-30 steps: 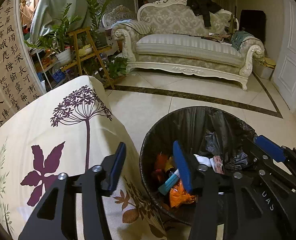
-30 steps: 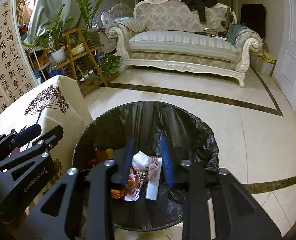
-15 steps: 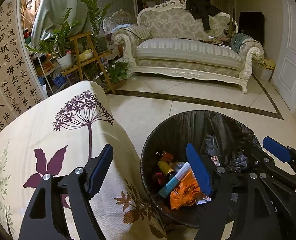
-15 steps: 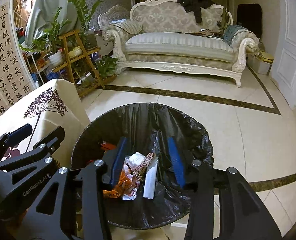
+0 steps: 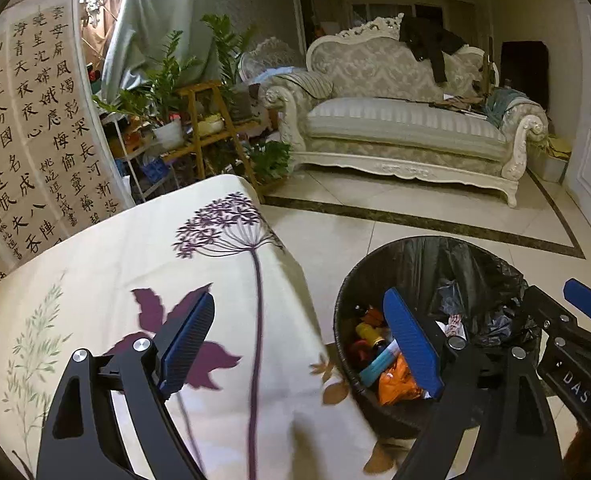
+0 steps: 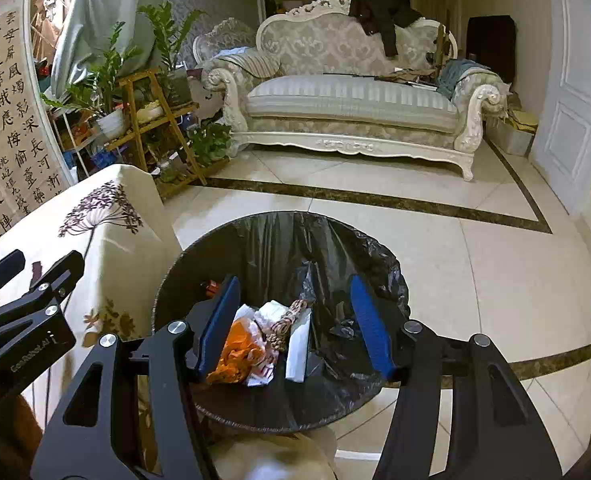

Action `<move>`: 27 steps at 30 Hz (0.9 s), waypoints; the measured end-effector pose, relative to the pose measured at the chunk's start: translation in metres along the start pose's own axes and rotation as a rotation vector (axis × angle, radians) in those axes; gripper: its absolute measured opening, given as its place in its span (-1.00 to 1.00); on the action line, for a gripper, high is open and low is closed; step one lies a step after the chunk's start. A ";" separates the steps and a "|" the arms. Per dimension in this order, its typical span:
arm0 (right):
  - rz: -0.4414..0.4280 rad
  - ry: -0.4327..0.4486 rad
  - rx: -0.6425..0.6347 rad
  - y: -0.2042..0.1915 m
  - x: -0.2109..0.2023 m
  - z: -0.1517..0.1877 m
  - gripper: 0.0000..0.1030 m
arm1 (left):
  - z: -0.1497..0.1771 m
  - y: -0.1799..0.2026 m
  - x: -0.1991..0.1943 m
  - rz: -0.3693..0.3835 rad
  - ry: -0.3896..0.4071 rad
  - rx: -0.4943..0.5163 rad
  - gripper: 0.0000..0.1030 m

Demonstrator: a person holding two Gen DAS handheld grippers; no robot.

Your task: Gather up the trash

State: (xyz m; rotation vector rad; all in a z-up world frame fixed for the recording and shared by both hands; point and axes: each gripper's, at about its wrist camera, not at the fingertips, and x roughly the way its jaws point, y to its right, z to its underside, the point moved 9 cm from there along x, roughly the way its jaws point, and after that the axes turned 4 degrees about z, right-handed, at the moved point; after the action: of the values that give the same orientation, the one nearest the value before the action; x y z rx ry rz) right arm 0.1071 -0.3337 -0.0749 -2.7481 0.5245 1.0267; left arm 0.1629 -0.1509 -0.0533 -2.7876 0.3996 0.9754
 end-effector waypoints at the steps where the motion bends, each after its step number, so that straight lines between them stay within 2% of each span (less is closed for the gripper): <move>1: -0.001 0.005 -0.004 -0.001 -0.005 0.001 0.13 | 0.001 -0.003 -0.005 0.002 0.004 -0.007 0.63; 6: -0.009 0.021 -0.017 -0.008 -0.024 0.005 0.18 | 0.005 -0.013 -0.027 0.012 0.020 -0.036 0.63; 10: -0.011 0.048 -0.037 -0.015 -0.044 0.008 0.31 | 0.009 -0.020 -0.043 0.007 0.027 -0.048 0.64; 18: -0.014 0.089 -0.058 -0.023 -0.078 0.015 0.31 | 0.023 -0.026 -0.071 0.007 0.042 -0.067 0.65; 27: -0.016 0.108 -0.062 -0.024 -0.098 0.021 0.32 | 0.032 -0.033 -0.089 0.015 0.049 -0.085 0.65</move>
State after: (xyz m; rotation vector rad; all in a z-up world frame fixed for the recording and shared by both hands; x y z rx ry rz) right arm 0.0347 -0.2800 -0.0256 -2.8697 0.4924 0.9098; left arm 0.0874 -0.0946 -0.0203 -2.8940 0.3956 0.9503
